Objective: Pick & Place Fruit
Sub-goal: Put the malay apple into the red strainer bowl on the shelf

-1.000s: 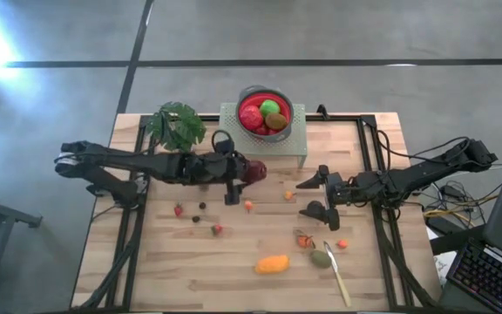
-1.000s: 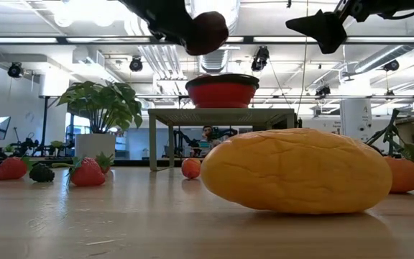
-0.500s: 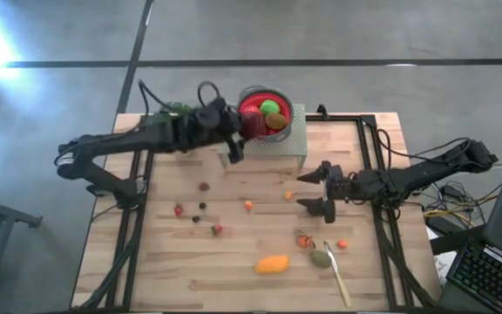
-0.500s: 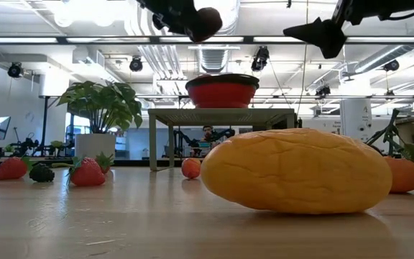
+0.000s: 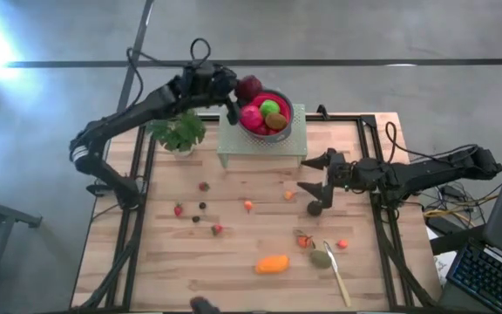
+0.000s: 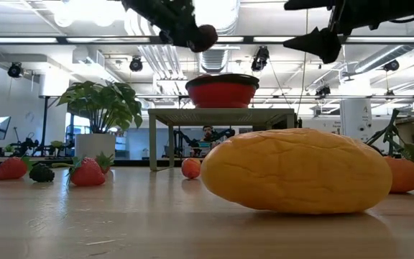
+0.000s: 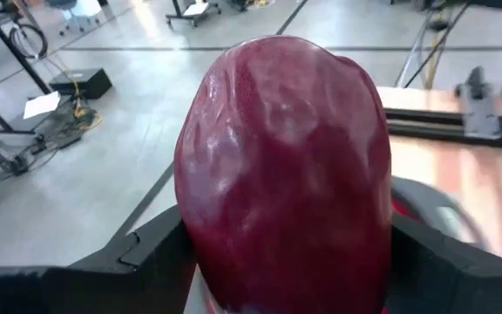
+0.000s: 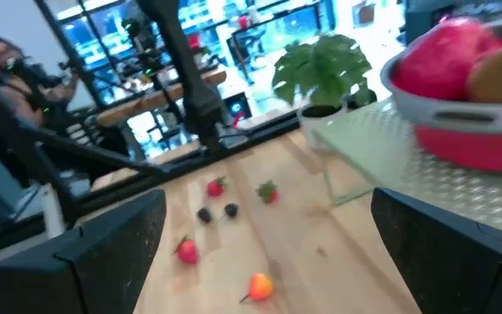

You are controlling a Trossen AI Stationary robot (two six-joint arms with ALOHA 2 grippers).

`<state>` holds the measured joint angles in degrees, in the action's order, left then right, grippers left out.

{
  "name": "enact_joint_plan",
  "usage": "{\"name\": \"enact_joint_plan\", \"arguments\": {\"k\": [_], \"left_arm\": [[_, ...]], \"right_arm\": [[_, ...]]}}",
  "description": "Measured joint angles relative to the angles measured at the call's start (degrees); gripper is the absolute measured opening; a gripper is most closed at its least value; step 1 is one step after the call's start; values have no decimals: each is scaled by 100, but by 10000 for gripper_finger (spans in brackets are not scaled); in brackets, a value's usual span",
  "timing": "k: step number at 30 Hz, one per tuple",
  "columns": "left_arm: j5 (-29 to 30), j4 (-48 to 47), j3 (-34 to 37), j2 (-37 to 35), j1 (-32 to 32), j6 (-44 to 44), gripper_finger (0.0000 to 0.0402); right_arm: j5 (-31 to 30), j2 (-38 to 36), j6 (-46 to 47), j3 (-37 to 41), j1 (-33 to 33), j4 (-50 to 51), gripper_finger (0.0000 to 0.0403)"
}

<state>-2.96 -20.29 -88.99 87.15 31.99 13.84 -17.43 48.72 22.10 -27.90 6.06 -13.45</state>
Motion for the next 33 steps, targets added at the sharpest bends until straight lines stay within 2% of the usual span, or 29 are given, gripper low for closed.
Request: {"name": "enact_joint_plan", "arguments": {"k": [10, 15, 21, 33], "left_arm": [[-20, -670, -1436, 1329, 328, 557, 287], [79, -1247, -1921, 1796, 369, 918, 287], [675, -1278, -1916, 1902, 328, 1050, 287], [669, -1286, -1609, 1891, 207, 1204, 287]], "right_arm": [[-9, -106, -470, 0, -689, 171, 400], [-9, -138, -580, 0, -1052, 504, 400], [-11, -147, -582, 0, -1269, 688, 400], [-9, -147, -576, 0, -1272, 688, 400]]}}
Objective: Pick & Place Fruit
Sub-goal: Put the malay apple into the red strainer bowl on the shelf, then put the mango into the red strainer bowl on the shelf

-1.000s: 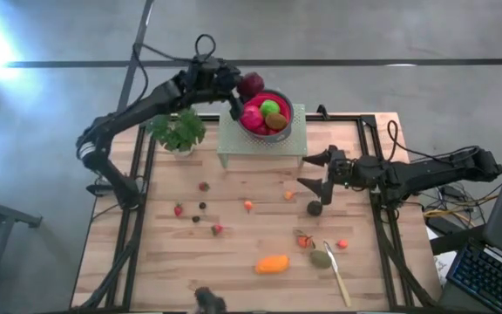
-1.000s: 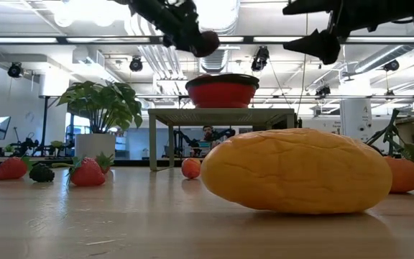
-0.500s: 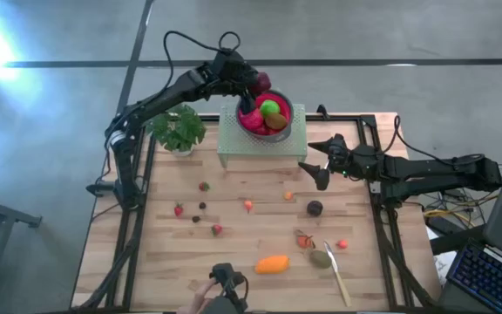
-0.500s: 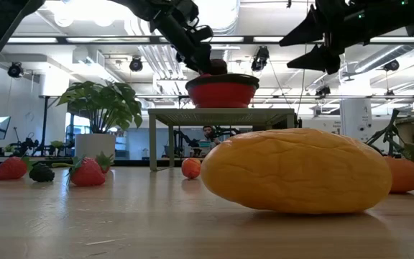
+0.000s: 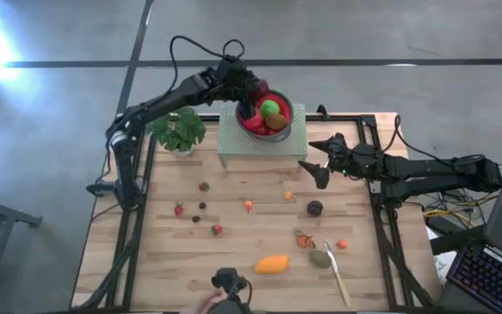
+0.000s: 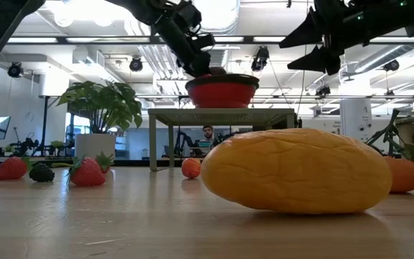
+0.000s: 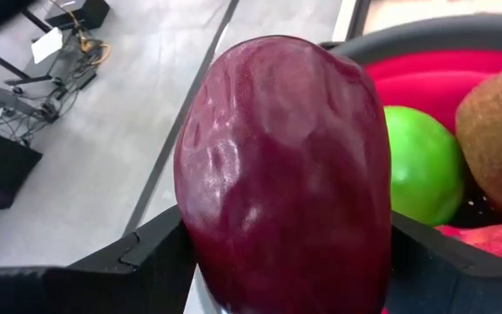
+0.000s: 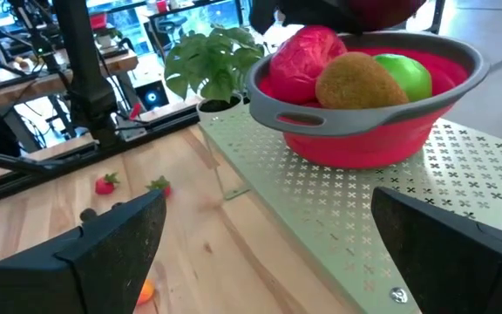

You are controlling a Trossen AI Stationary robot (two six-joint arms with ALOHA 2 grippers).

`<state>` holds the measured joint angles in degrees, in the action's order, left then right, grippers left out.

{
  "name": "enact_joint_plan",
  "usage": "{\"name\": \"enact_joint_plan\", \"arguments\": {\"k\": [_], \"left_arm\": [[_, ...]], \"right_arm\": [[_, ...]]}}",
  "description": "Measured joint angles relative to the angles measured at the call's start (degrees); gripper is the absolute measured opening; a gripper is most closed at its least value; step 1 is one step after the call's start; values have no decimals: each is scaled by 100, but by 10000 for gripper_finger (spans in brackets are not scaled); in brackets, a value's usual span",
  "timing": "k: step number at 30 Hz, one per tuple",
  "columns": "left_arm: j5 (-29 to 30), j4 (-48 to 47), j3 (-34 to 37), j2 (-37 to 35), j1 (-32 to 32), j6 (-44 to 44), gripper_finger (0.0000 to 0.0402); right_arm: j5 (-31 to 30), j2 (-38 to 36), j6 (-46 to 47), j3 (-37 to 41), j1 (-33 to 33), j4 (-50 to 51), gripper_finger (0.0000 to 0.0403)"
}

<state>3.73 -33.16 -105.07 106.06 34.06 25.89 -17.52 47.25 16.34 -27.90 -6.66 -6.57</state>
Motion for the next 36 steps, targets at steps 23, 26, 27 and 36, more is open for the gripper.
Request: {"name": "enact_joint_plan", "arguments": {"k": [23, 26, 27, 36], "left_arm": [[36, 52, 40, -3, -109, 941, 346], [207, 72, 43, -31, -117, 1054, 344], [302, 79, 45, -57, -118, 1056, 344], [682, 163, 48, -605, -200, 1039, 344]], "right_arm": [[0, 2, -28, 2, 0, 4, 400], [0, 2, -31, 2, 0, 8, 400], [-1, 2, -35, 2, 0, 14, 400], [0, 2, -48, 4, -1, 37, 400]]}}
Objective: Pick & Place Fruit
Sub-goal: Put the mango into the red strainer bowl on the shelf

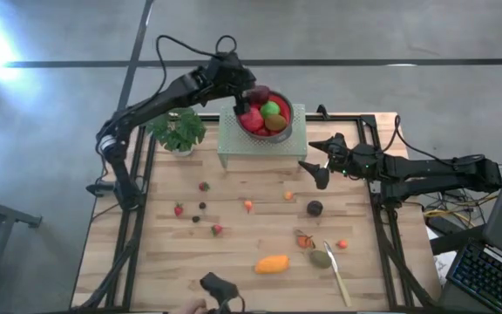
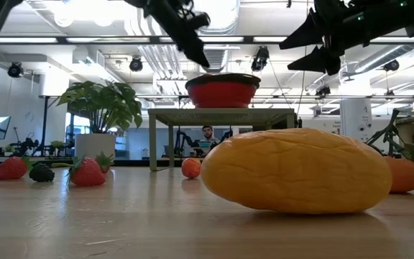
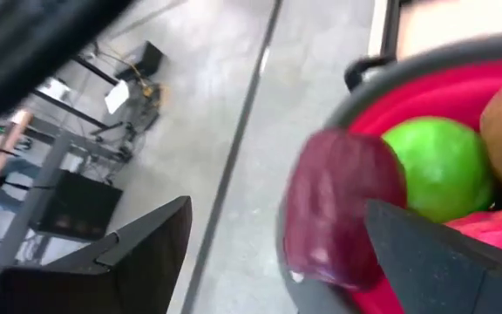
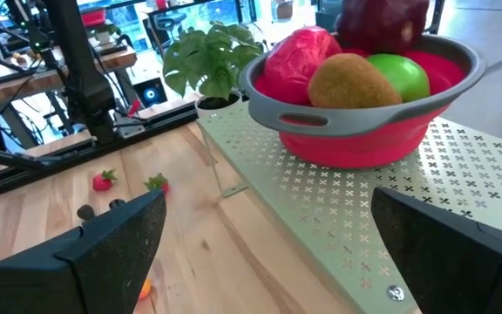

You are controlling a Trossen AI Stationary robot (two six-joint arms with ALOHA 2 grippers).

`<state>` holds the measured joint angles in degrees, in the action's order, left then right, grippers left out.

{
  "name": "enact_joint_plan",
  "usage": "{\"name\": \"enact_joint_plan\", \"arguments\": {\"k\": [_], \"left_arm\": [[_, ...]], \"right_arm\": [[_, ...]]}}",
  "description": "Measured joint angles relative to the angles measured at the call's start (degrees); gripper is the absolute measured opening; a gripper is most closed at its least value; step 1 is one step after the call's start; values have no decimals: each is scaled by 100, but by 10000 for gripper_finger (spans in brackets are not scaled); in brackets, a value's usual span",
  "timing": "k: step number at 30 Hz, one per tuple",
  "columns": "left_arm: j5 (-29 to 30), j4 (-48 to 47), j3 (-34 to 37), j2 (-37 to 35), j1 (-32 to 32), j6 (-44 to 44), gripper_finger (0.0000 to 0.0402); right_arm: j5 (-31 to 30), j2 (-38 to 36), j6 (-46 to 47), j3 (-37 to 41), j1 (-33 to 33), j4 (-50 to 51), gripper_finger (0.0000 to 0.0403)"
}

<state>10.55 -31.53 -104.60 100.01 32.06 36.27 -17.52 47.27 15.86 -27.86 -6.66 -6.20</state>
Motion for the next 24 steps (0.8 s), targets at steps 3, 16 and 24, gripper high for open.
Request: {"name": "enact_joint_plan", "arguments": {"k": [3, 16, 24], "left_arm": [[-31, -73, 0, -272, -74, -195, 344], [-1388, -1396, 25, -1217, -795, -1759, 344], [-1600, -920, 888, -1558, -1527, -2230, 344]], "right_arm": [[0, 0, 0, 0, 1, 2, 400], [1134, 11, -452, -228, 355, -2, 400], [555, 352, -1001, -563, 1533, 217, 400]]}}
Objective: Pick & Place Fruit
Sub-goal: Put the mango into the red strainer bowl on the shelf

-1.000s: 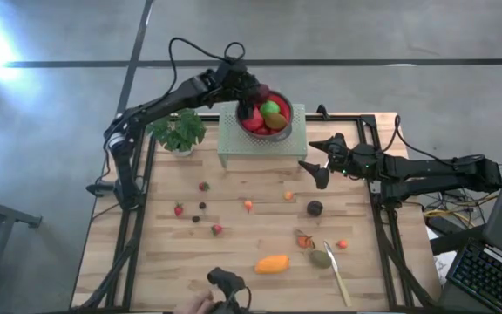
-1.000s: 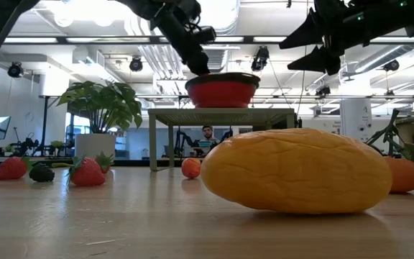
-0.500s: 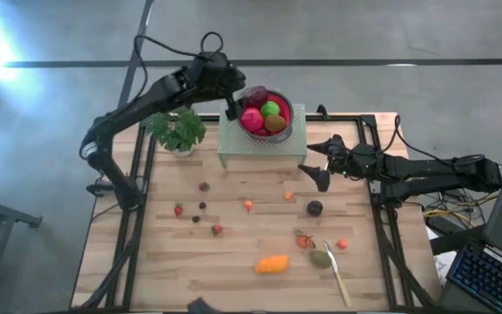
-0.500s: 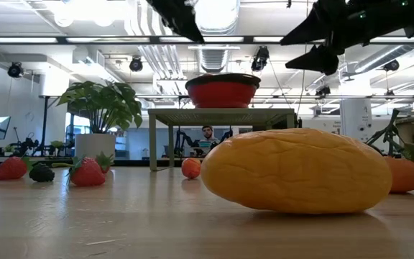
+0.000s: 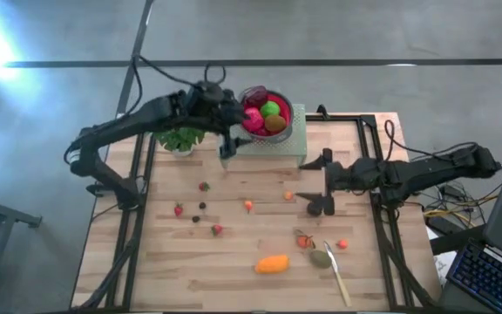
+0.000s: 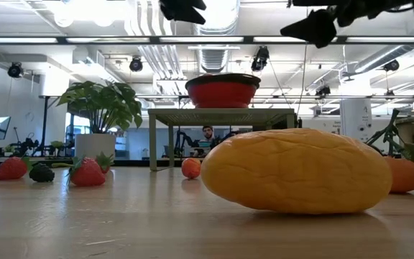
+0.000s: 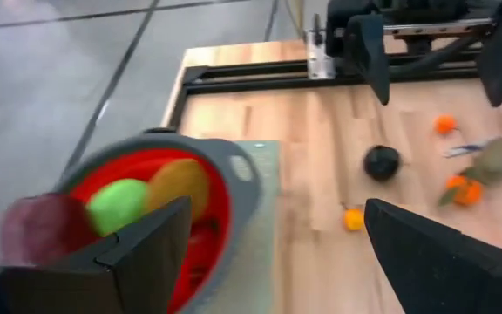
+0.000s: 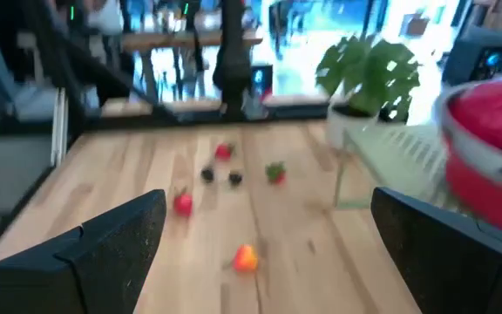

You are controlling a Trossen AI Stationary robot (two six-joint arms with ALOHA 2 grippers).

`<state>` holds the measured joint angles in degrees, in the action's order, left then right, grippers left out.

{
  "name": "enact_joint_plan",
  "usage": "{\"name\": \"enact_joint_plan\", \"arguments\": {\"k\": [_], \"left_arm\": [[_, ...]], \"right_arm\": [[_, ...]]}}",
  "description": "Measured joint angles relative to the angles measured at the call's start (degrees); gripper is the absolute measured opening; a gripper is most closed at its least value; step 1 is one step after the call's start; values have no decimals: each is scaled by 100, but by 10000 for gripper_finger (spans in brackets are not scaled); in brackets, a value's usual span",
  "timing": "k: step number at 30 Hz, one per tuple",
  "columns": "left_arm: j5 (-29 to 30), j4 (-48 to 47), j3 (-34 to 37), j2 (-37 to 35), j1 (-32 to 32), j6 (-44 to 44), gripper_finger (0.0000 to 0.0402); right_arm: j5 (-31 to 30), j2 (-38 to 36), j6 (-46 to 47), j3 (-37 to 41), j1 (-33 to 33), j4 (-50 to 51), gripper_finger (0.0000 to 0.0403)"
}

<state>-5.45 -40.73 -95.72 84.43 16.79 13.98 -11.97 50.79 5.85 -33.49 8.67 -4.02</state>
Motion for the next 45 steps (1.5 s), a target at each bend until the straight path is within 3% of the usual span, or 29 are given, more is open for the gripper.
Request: {"name": "enact_joint_plan", "arguments": {"k": [4, 10, 24, 31, 45], "left_arm": [[28, 355, 583, -306, -359, -164, 344], [45, 1378, 1778, -958, -761, -534, 344], [40, 3066, 3818, -2585, -937, -1439, 344], [39, 3323, 4186, -2900, -937, -1468, 344], [-7, 3341, 4170, -2919, -939, -1751, 344]], "right_arm": [[-307, 291, 87, -276, 532, 553, 400], [-304, 880, 259, -566, 1201, 902, 400], [-308, 2336, 309, -1205, 2111, 941, 400], [-109, 3168, 899, -1680, 2125, 965, 400], [-2, 4994, 1512, -2346, 2473, 1014, 400]]}}
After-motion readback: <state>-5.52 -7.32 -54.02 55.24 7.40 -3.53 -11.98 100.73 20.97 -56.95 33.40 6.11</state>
